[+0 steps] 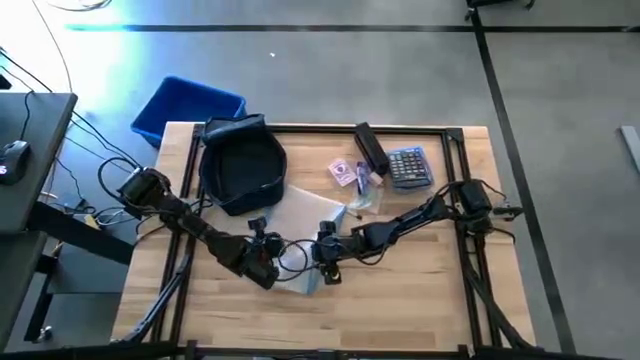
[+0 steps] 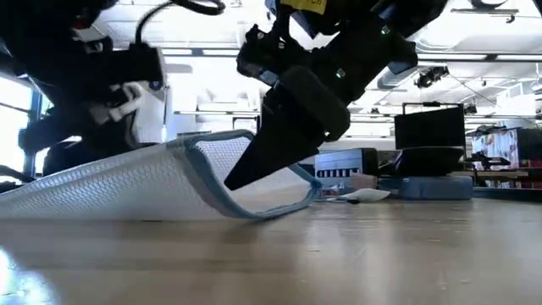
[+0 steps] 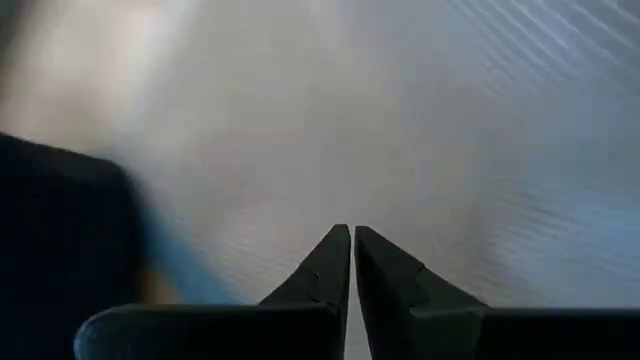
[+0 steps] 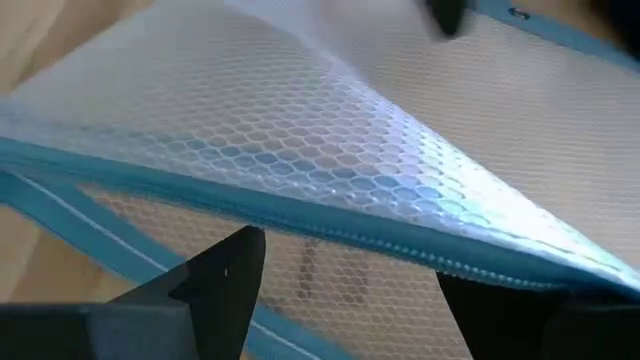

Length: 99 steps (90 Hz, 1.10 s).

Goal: Unpack backpack
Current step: Remove the white charger adapter from the white zip bag

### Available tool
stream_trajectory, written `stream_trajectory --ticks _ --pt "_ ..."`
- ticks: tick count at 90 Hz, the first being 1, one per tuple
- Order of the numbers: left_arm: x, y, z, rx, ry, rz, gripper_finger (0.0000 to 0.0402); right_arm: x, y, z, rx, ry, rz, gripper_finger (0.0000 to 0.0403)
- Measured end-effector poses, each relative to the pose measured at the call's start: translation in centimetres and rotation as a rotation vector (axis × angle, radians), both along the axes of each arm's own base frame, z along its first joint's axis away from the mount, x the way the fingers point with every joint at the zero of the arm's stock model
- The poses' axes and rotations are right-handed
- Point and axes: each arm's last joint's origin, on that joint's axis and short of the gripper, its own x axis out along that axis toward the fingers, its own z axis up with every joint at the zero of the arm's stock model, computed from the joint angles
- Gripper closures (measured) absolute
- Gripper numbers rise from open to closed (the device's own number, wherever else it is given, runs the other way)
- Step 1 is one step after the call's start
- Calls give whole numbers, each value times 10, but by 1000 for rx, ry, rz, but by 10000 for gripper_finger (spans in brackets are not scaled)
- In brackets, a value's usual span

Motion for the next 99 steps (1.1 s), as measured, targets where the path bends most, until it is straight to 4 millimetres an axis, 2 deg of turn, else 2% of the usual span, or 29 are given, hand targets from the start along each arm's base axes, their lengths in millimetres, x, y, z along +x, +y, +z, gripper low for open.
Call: stream_trajectory --ticks 7,18,30,36,58,84,99 --pt "4 4 -6 -102 7 -11 402 0 0 0 0 1 -1 135" --pt "15 11 -9 -112 -47 -45 402 0 0 0 -1 2 -1 135" --pt "28 -1 -4 -182 -144 -290 402 -1 -1 -1 -7 8 -5 135" --pt "29 -5 -2 -177 -167 -341 402 -1 -1 -1 -9 15 -4 135" --pt "18 2 -9 -131 -81 -208 402 -3 -2 -3 -18 47 -6 135" --pt "22 -16 -2 -444 -116 -329 402 -5 -3 -5 -51 70 -30 135" --pt "19 -20 -2 -471 -97 -319 402 -8 -5 -7 -67 99 -37 135"
